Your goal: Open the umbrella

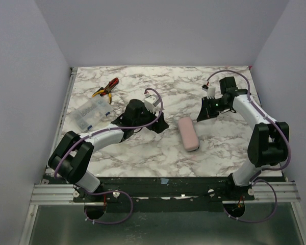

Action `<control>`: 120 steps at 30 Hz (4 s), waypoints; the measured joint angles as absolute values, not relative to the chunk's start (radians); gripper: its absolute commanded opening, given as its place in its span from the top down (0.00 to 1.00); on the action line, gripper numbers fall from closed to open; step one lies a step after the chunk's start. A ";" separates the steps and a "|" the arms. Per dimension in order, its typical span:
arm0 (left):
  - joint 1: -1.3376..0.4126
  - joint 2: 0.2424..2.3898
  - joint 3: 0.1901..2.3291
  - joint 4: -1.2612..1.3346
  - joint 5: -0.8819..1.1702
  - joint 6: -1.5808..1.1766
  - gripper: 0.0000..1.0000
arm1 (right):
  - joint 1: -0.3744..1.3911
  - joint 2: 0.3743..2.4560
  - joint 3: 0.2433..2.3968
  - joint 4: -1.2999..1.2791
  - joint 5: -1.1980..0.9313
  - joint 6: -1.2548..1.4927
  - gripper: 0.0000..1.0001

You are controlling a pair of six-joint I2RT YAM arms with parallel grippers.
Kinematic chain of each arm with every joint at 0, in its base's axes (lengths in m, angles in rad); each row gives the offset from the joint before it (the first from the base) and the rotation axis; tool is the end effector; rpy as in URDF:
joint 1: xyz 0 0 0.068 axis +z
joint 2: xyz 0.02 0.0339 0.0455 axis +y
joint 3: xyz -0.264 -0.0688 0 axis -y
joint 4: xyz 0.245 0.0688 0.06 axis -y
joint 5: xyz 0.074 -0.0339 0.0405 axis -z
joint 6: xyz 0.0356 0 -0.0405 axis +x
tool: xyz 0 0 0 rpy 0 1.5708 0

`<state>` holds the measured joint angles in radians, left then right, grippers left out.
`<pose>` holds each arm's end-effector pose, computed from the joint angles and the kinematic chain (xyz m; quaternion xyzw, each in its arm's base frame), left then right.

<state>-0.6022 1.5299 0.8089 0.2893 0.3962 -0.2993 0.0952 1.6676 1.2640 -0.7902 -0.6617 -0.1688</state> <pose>0.2641 -0.1982 0.2159 0.2295 0.8002 -0.3795 0.4037 0.3284 0.0533 0.2403 -0.1826 0.9129 0.3124 0.1888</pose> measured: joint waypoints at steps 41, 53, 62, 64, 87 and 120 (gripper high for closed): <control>-0.588 1.541 0.809 0.290 0.398 -0.300 0.22 | 0.311 1.741 1.217 -0.773 -0.482 -0.093 0.31; -0.584 1.539 0.809 0.287 0.397 -0.288 0.22 | 0.394 1.729 1.135 -0.662 -0.286 -0.010 0.62; -0.561 1.525 0.809 0.266 0.392 -0.271 0.22 | 0.384 1.768 1.211 -0.660 -0.250 0.046 0.99; -0.557 1.522 0.810 0.258 0.390 -0.266 0.22 | 0.370 1.810 1.265 -0.657 -0.249 0.058 1.00; -0.346 1.383 0.906 0.010 0.408 -0.174 0.14 | 0.307 2.529 2.299 -0.360 -0.107 0.020 1.00; -0.252 1.127 1.039 -0.067 0.563 -0.089 0.09 | 0.292 1.788 1.848 -0.004 -0.358 0.356 0.99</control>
